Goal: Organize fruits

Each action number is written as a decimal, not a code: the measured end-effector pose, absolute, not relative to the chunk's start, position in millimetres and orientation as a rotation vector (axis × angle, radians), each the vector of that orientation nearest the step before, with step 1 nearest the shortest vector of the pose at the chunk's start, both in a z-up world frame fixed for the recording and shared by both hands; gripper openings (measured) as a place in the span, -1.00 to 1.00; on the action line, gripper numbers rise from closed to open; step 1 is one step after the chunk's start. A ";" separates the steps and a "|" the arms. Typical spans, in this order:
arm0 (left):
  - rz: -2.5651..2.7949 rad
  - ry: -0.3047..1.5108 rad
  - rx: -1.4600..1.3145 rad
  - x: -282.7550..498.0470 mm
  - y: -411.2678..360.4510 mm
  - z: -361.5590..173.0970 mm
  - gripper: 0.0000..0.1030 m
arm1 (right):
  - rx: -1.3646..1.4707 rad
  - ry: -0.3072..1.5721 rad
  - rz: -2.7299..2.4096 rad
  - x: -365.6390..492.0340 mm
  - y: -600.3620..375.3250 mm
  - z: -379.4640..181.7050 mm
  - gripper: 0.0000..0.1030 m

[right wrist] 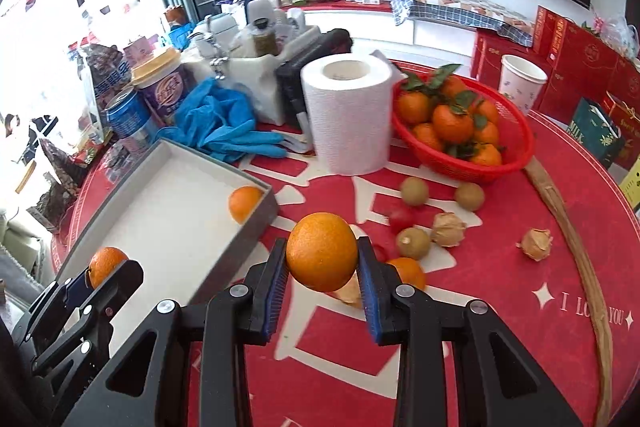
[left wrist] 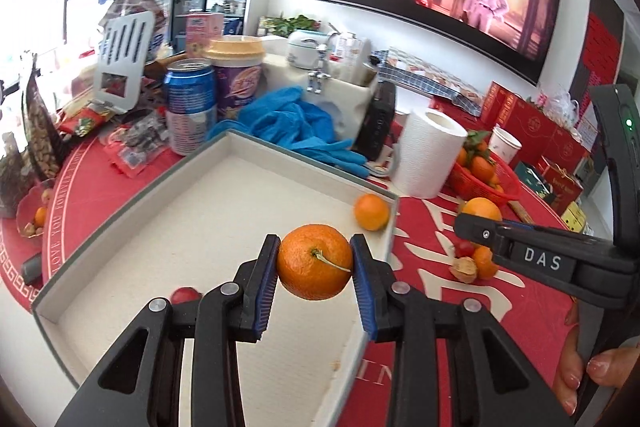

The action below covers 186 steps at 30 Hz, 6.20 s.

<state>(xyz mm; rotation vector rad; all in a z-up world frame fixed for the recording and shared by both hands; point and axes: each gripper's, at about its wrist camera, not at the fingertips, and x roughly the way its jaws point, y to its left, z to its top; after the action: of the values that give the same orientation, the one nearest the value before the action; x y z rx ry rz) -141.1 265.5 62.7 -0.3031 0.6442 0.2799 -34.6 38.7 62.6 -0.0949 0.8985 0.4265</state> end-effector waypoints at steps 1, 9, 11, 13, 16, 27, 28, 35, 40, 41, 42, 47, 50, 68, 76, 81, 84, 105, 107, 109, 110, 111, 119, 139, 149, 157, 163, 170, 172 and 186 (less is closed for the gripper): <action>0.301 0.645 -0.312 -144.4 272.9 61.1 -0.25 | -0.099 0.904 0.448 -35.3 49.7 61.2 -0.33; 0.408 0.685 -0.376 -156.4 307.6 45.2 -0.25 | -0.155 0.940 0.584 -45.6 118.9 43.8 -0.33; 0.418 0.699 -0.387 -155.1 309.1 40.9 -0.25 | -0.171 0.962 0.599 -46.5 130.5 34.7 -0.33; 0.423 0.712 -0.388 -153.5 309.6 37.2 -0.25 | -0.183 0.983 0.600 -46.4 134.4 26.8 -0.33; 0.412 0.721 -0.404 -152.3 311.1 36.0 -0.25 | -0.193 0.996 0.598 -46.9 134.0 21.2 -0.33; 0.431 0.711 -0.407 -154.4 313.2 37.3 -0.23 | -0.214 0.972 0.617 -51.1 137.2 29.0 -0.33; 0.434 0.706 -0.405 -155.1 313.1 37.9 -0.19 | -0.218 0.964 0.620 -51.3 137.8 30.0 -0.33; 0.524 0.621 -0.446 -169.1 323.2 46.8 0.63 | -0.196 0.889 0.572 -47.0 128.3 45.4 0.42; 0.496 0.582 -0.426 -171.2 313.4 54.0 0.64 | -0.045 0.851 0.540 -38.2 90.8 61.8 1.00; 0.478 0.576 -0.414 -170.4 309.2 55.6 0.64 | -0.037 0.846 0.525 -38.4 84.2 64.6 1.00; 0.458 0.570 -0.398 -170.0 303.9 57.6 0.64 | -0.037 0.839 0.502 -39.0 77.0 67.1 1.00; 0.322 0.561 -0.328 -164.6 275.4 64.4 0.64 | -0.068 0.837 0.367 -44.6 28.7 65.5 1.00; 0.234 0.577 -0.297 -159.9 257.1 64.0 0.64 | -0.057 0.887 0.261 -46.9 -11.2 52.9 1.00; -0.075 0.878 -0.038 -76.5 132.7 29.8 0.64 | -0.085 0.962 0.093 -77.4 -110.5 -0.2 1.00; -0.008 0.941 0.055 -35.7 115.3 6.1 0.53 | -0.099 0.954 0.121 -78.3 -111.8 -2.9 1.00; -0.023 0.937 0.022 -27.6 115.7 8.9 -0.32 | -0.101 0.955 0.125 -79.1 -112.4 -3.3 1.00; -0.023 0.937 0.026 -35.0 117.9 10.7 -0.50 | -0.101 0.952 0.125 -79.5 -112.4 -3.4 1.00; -0.009 0.890 -0.094 -72.6 148.0 8.4 -0.47 | -0.067 0.998 0.126 2.3 -108.3 0.1 1.00; -0.011 0.890 -0.097 -72.5 148.0 8.4 -0.47 | -0.043 0.993 0.107 20.1 -107.1 0.6 0.99; -0.009 0.890 -0.093 -72.5 147.7 8.4 -0.47 | -0.046 0.982 0.085 33.2 -103.2 1.9 0.68; -0.008 0.890 -0.091 -72.2 147.3 8.2 -0.46 | -0.059 0.974 0.074 37.0 -100.3 2.9 0.57; -0.007 0.890 -0.089 -72.2 147.0 8.2 -0.46 | -0.078 0.963 0.066 39.9 -96.9 3.7 0.33; -0.023 0.875 -0.138 -77.4 154.4 9.6 -0.49 | 0.115 0.911 0.139 -3.3 -118.2 20.0 -0.49; 0.058 0.760 -0.122 -89.3 157.7 27.5 -0.49 | 0.266 0.837 0.274 -57.8 -124.2 20.7 -0.49; 0.078 0.754 -0.122 -92.9 160.7 27.7 -0.49 | 0.249 0.842 0.271 -58.2 -121.6 18.3 -0.49; 0.090 0.749 -0.115 -92.2 161.6 27.8 -0.49 | 0.246 0.848 0.270 -57.9 -121.2 16.3 -0.49; 0.097 0.740 -0.111 -93.2 161.9 29.3 -0.49 | 0.240 0.851 0.269 -57.6 -120.3 14.4 -0.49; 0.116 0.717 -0.109 -97.2 165.4 34.6 -0.49 | 0.232 0.844 0.280 -58.6 -117.4 14.2 -0.49; 0.118 0.712 -0.116 -98.9 167.4 36.7 -0.49 | 0.230 0.844 0.285 -58.1 -116.2 14.1 -0.49; 0.190 0.665 -0.175 -114.0 204.2 58.2 -0.49 | 0.142 0.838 0.357 -63.1 -60.4 35.7 -0.49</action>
<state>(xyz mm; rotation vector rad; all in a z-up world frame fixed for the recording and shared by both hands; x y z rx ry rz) -114.0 204.2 58.2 -0.1752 0.6655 0.1901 -63.1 -60.4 35.7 0.1423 0.8376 0.3569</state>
